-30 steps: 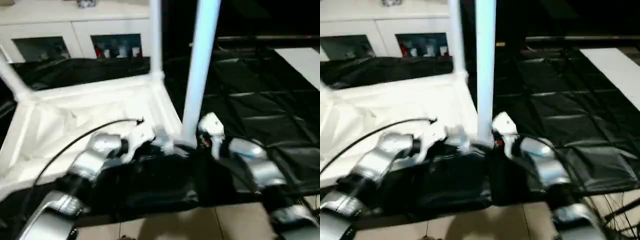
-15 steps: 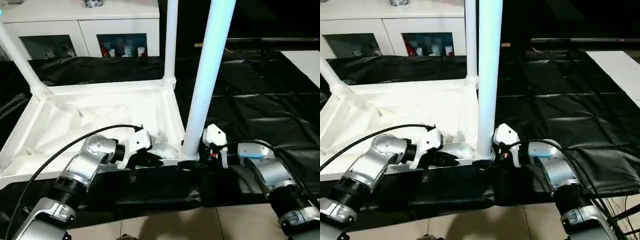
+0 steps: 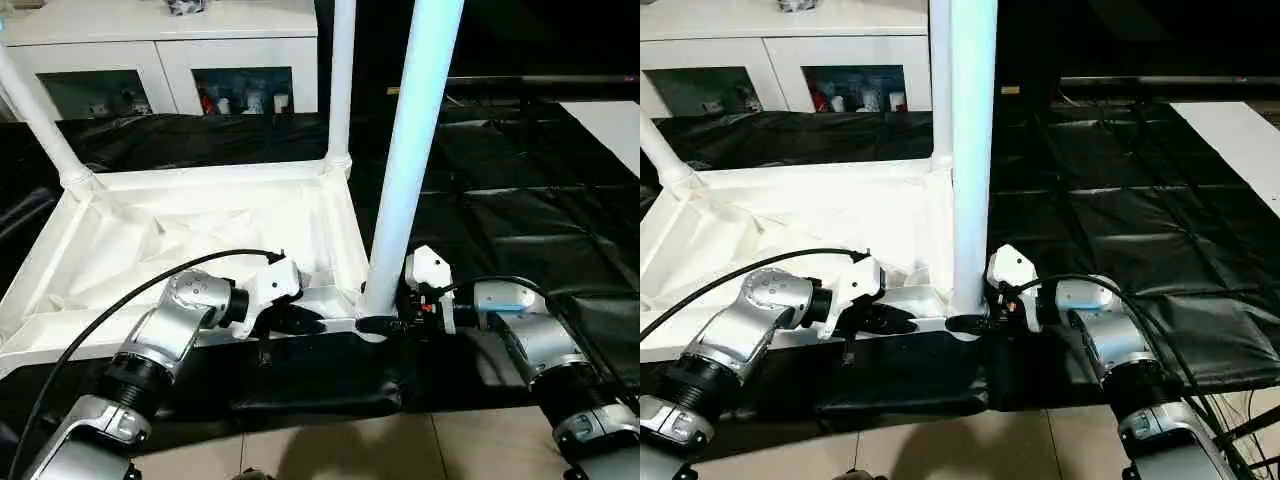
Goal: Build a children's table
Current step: Rotate leg to tighten
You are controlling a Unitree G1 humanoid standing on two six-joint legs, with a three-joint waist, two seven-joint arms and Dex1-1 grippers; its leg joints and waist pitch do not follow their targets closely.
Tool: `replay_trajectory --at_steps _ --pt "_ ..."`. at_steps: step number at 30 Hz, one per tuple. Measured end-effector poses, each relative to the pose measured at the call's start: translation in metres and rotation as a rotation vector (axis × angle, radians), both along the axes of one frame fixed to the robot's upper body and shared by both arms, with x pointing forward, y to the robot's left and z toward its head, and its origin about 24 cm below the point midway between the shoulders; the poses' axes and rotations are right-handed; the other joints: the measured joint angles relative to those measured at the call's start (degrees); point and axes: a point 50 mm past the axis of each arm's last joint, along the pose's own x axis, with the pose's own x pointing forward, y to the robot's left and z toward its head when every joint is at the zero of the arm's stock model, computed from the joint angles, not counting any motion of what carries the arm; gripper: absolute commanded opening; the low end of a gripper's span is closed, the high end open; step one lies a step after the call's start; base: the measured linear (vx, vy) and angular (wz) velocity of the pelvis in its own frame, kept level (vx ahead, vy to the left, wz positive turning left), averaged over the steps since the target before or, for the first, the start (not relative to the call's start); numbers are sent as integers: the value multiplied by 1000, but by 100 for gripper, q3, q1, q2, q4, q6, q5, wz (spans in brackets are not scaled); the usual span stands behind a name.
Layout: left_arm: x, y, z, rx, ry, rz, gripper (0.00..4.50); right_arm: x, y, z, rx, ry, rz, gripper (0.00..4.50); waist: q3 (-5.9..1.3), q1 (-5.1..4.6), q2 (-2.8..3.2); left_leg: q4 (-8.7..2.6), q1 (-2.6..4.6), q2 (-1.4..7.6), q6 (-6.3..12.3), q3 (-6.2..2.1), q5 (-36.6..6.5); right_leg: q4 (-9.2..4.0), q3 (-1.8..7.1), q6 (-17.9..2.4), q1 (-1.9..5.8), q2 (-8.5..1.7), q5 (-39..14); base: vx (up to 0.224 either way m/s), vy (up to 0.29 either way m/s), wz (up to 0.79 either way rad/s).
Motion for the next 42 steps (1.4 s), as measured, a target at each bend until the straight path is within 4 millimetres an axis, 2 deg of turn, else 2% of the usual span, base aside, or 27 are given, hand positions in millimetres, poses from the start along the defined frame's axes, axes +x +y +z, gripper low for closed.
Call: replay_trajectory --at_steps 4,7,13,19,23,30,32,35,36,38,41,42 --pt "0 0 0 0 -2 3 0 0 1 -1 14 2 -12 265 -1 -2 -4 2 0 1 0 0 0 3 -1 0 0 0 0 0 0 0" --pt "3 1 0 0 -21 52 0 5 6 -5 58 -1 -111 265 2 -35 -9 14 3 4 0 0 0 15 0 -1 0 0 1 0 0 0" --pt "21 -11 0 6 -79 202 0 19 20 -16 171 -23 -503 265 6 -176 -16 33 8 1 -2 -1 1 35 11 0 -2 0 1 0 0 0" --pt "40 -44 0 24 -157 357 0 38 43 -18 217 -52 -992 264 4 -198 -15 30 9 -7 -5 -3 2 35 17 0 -3 -1 0 0 0 0" --pt "45 -63 0 33 -186 399 0 42 51 -17 217 -66 -1149 264 3 -167 -14 21 8 -13 -4 -4 1 27 17 4 0 -5 -2 0 0 0" --pt "45 -65 -1 34 -202 393 0 43 51 -17 210 -74 -1151 264 1 -160 -11 18 9 -14 -4 -5 1 23 17 5 3 -5 -3 0 0 0" --pt "45 -65 -1 34 -203 390 0 43 51 -17 211 -74 -1151 334 0 -161 -9 16 9 -15 -4 -5 1 22 17 6 3 -5 -3 0 0 0" --pt "46 -62 -1 31 -203 393 0 41 54 -17 241 -82 -1128 334 -2 -180 6 13 10 -15 -4 -5 1 21 16 7 2 -5 -4 0 0 0" --pt "46 -60 -1 30 -200 390 0 41 54 -16 245 -83 -1116 367 1 -182 10 11 9 -14 -4 -5 2 21 16 7 0 -5 -4 0 0 0" --pt "46 -59 -1 28 -196 386 0 41 52 -15 251 -90 -1083 376 2 -186 12 8 10 -14 -4 -5 2 21 15 6 0 -5 -3 0 0 0" --pt "45 -56 -1 27 -186 375 0 43 50 -7 279 -106 -973 384 1 -197 13 5 12 -13 -4 -5 2 21 13 6 0 -4 -3 0 0 0" --pt "45 -53 -1 24 -177 364 0 43 45 -1 267 -133 -883 384 2 -198 14 2 10 -12 -4 -5 2 20 13 6 -2 -3 -3 0 0 0"
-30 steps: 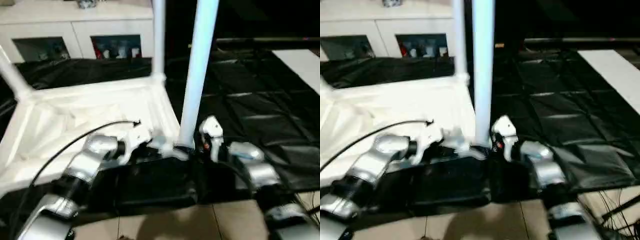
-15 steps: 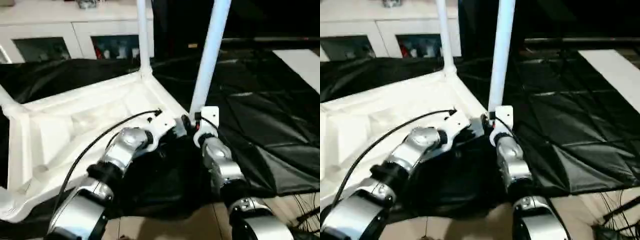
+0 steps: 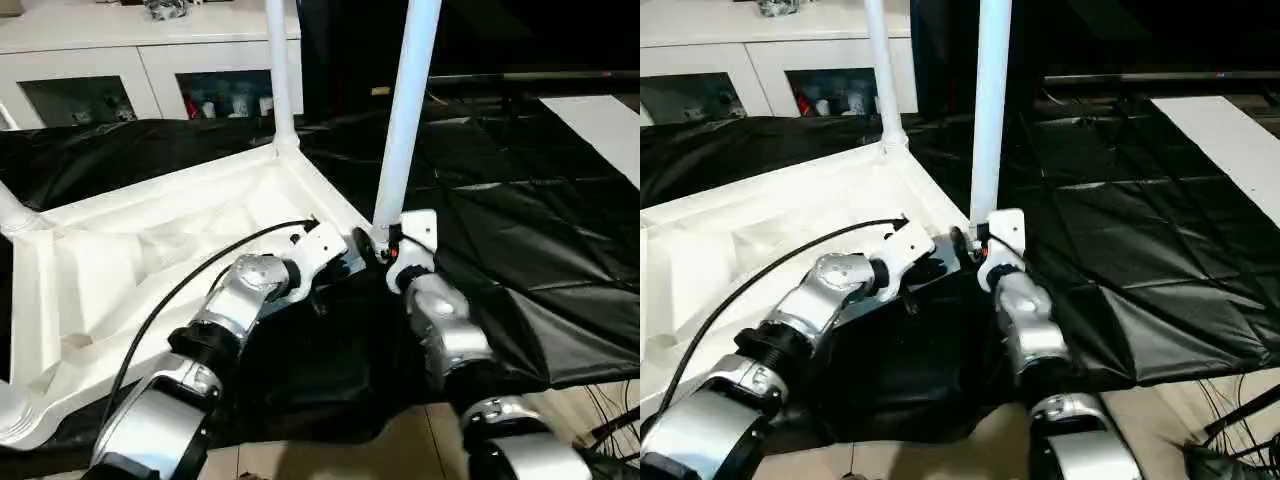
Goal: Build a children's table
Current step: Rotate leg to tighten
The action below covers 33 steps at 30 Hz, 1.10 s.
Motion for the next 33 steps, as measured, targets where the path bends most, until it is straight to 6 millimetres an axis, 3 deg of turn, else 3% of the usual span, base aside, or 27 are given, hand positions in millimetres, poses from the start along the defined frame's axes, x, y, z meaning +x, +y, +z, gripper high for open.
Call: replay_trajectory --at_steps 8,14,15,19,25,26,33 --pt "-15 33 1 -5 106 -168 0 -22 -37 19 -255 -49 553 384 -4 42 5 -26 0 14 1 -1 0 -24 -18 3 4 9 -3 0 0 0" --pt "-36 48 2 -11 190 -342 0 -44 -49 14 -305 51 840 384 -1 81 0 -23 -3 12 1 1 -2 -34 -16 0 7 7 -1 0 0 0" --pt "-41 49 2 -11 212 -382 0 -48 -49 11 -311 74 885 384 3 129 -5 -23 -3 13 1 1 -1 -34 -17 0 7 7 -1 0 0 0" --pt "-48 50 3 -8 247 -446 0 -52 -50 10 -319 104 961 384 5 228 -9 -18 -6 13 1 6 0 -33 -11 0 10 5 -1 0 0 0" --pt "-48 50 3 -7 248 -445 0 -52 -51 4 -328 130 960 384 10 218 -20 -12 -7 11 1 6 0 -33 -8 0 15 4 -1 0 0 0" --pt "-48 50 3 -7 249 -444 0 -52 -51 3 -330 136 960 358 10 218 -20 -12 -6 11 1 6 0 -32 -8 0 15 4 -1 0 0 0" --pt "-47 52 3 -4 251 -426 0 -51 -49 1 -318 148 967 305 8 184 -23 -5 -3 13 1 6 0 -25 -9 -2 15 4 1 0 0 0"
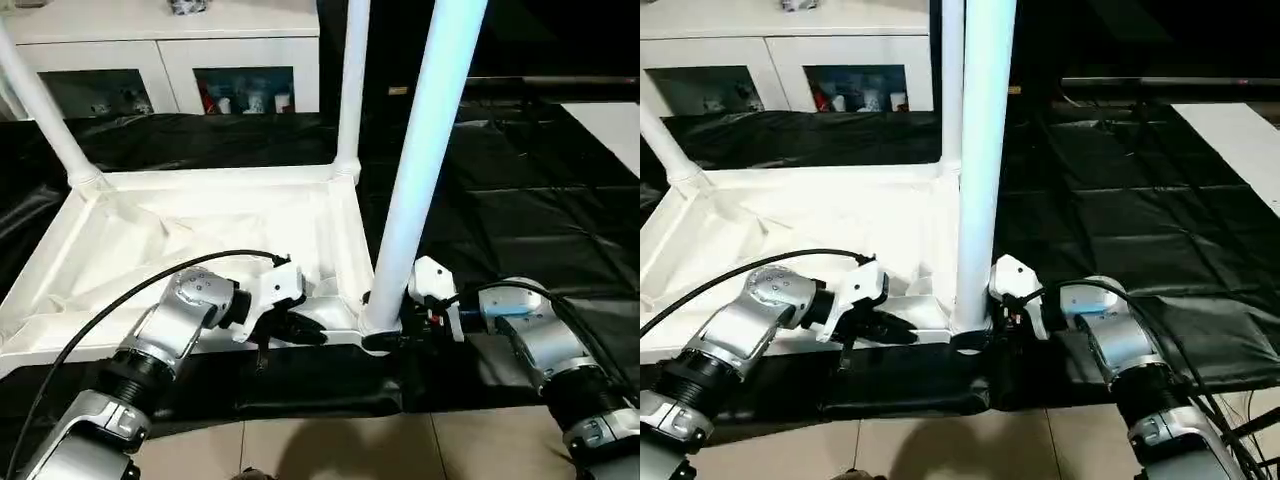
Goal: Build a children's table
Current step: Rotate leg to tighten
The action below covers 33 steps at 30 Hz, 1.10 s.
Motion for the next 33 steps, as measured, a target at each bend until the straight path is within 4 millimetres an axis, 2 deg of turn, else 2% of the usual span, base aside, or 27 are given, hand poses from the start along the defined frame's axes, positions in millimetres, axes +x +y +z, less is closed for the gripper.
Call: replay_trajectory --at_steps 3,12,16,22,27,30,33 --pt "0 1 0 2 0 3 0 0 1 -1 9 4 -6 274 -1 -1 -2 4 0 0 0 0 0 1 1 -1 0 0 0 0 0 0" --pt "1 2 0 4 3 17 0 1 3 -4 43 13 -29 269 -4 -11 -8 12 4 2 0 0 0 6 1 -4 2 0 3 0 0 0" --pt "10 -1 -1 -12 -25 126 0 11 6 -12 145 42 -243 267 -4 -57 -13 30 5 5 0 -4 0 21 0 -6 -1 1 4 0 0 0" --pt "32 -25 -1 -24 -98 313 0 34 16 -16 223 3 -646 264 -2 -190 -18 33 1 -4 0 -4 -1 15 12 -8 -3 0 5 0 0 0" --pt "48 -54 0 -7 -175 452 0 49 35 -17 224 -79 -1055 264 -6 -178 -12 14 3 -5 -2 -5 -1 7 5 -7 -2 0 5 0 0 0" --pt "49 -65 -1 -2 -201 465 0 49 41 -17 220 -104 -1151 264 -9 -157 -8 1 2 -13 -1 -5 -1 -5 6 -7 2 -2 5 0 0 0" --pt "50 -68 -1 2 -216 459 0 49 43 -18 216 -117 -1180 264 -10 -145 -7 2 3 -14 0 -5 -1 -7 8 -7 5 -3 5 0 0 0"
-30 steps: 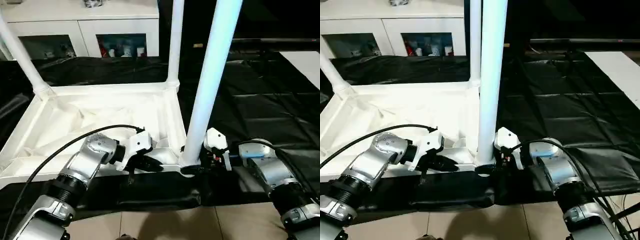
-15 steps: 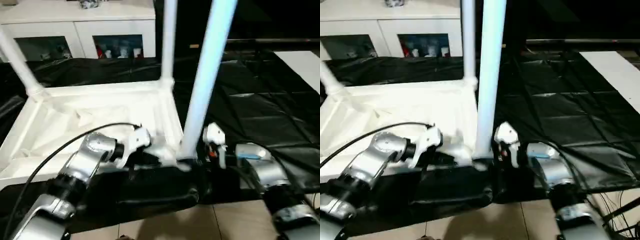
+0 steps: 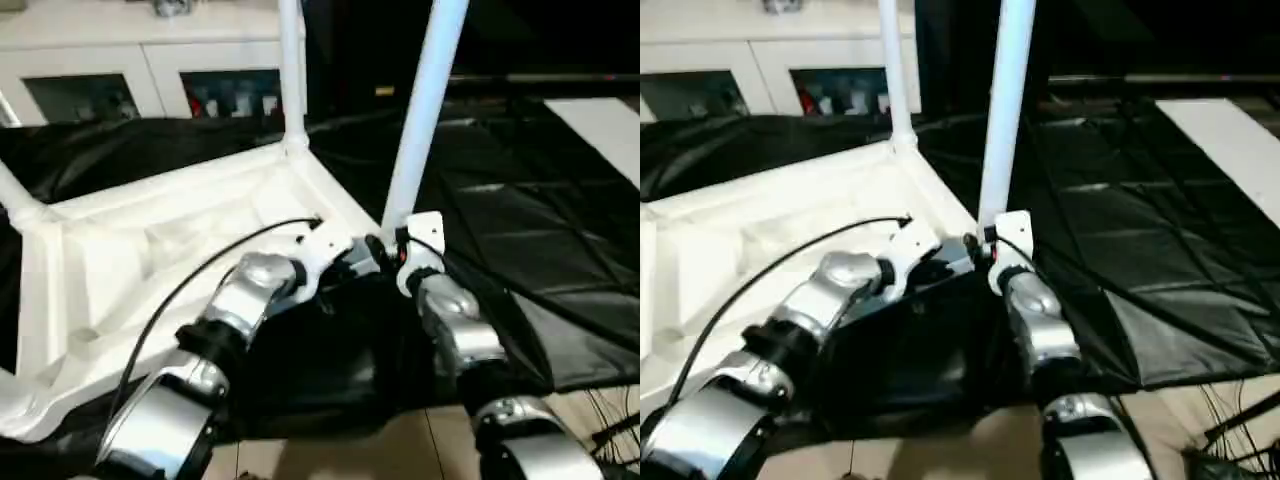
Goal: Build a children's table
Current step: Rotate leg to tighten
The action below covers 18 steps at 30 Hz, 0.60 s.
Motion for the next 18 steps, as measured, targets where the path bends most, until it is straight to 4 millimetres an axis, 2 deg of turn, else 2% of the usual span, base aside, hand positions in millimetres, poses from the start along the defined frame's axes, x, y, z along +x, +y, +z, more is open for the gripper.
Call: replay_trajectory --at_steps 3,4,5,6,9,14,16,18 --pt "0 0 -1 5 -7 -7 0 0 0 -1 0 1 1 264 -4 1 6 -1 1 0 0 0 0 -7 -1 0 5 0 0 0 0 0" --pt "0 -1 -1 7 -10 -10 0 0 0 -1 2 1 -1 299 -5 1 7 -2 2 0 0 -1 0 -8 -2 0 7 0 0 0 0 0" --pt "0 -1 -1 8 -13 -13 0 0 -1 -1 3 3 -3 299 -7 4 10 -3 2 0 0 -1 0 -10 -2 0 9 0 0 0 0 0" --pt "1 -1 -2 10 -15 -15 0 0 -1 -1 4 3 -4 334 -9 3 13 -3 5 0 0 -1 0 -12 -2 0 12 0 0 0 0 0" --pt "3 3 -2 18 -25 12 0 -2 6 -1 28 -5 6 355 -9 -37 12 -3 6 1 1 -1 0 -18 -3 2 11 0 -1 0 0 0" --pt "2 10 -1 20 -20 -10 0 -5 1 -1 6 -17 88 389 -8 -59 10 -3 2 0 1 -1 0 -26 -1 2 8 0 0 0 0 0" --pt "1 12 -1 20 -17 -26 0 -5 -9 1 -20 -24 146 389 -7 -57 10 -12 0 1 1 -1 0 -24 -5 1 5 1 2 0 0 0" --pt "-2 22 -1 13 -4 -64 0 -8 -28 10 -66 -45 304 389 -8 -40 12 -26 0 2 2 -1 -1 -24 -10 3 2 1 0 0 0 0"
